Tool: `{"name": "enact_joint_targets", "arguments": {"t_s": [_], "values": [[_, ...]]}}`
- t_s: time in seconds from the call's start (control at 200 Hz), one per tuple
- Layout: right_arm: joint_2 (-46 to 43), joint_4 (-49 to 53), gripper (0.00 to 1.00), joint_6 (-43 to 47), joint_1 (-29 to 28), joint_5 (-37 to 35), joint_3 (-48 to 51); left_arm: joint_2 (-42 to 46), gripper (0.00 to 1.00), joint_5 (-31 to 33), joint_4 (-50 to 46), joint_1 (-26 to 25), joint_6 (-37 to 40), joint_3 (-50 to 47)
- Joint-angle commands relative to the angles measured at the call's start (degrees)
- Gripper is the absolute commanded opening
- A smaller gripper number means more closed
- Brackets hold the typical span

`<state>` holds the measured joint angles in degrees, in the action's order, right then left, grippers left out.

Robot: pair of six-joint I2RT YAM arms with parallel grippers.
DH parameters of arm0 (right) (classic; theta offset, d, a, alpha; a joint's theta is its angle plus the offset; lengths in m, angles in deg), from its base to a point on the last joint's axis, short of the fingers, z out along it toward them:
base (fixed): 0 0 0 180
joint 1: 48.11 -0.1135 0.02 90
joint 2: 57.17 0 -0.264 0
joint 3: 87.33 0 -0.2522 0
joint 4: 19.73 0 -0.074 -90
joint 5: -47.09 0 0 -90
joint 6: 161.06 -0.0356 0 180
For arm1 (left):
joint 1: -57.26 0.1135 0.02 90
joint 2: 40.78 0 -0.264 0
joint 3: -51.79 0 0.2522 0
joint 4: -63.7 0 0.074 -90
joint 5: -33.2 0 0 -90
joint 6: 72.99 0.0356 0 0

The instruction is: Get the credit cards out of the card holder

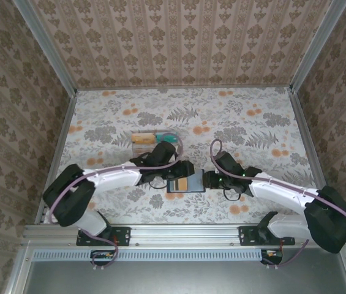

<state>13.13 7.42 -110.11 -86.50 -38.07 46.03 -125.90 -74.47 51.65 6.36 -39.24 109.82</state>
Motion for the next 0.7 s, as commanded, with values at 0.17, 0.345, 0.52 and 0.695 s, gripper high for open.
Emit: {"name": "enact_joint_targets", "arguments": {"t_s": [0.17, 0.345, 0.52, 0.695], "values": [[7.11, -6.02, 0.27, -1.6, -0.71, 9.34, -6.84, 3.34, 0.0, 7.19, -16.21, 2.03, 5.13, -2.15], [12.98, -9.5, 0.18, -4.26, -0.45, 12.89, -7.97, -0.02, 0.0, 7.13, -15.37, 2.05, 5.73, -2.26], [16.73, -12.5, 0.18, -5.92, 0.12, 15.97, -8.2, -3.03, 0.0, 5.64, -13.29, 1.94, 6.13, -2.47], [19.29, -13.39, 0.19, -6.83, 0.29, 16.92, -8.6, -4.21, 0.0, 5.54, -12.54, 1.77, 5.67, -3.37]]}}
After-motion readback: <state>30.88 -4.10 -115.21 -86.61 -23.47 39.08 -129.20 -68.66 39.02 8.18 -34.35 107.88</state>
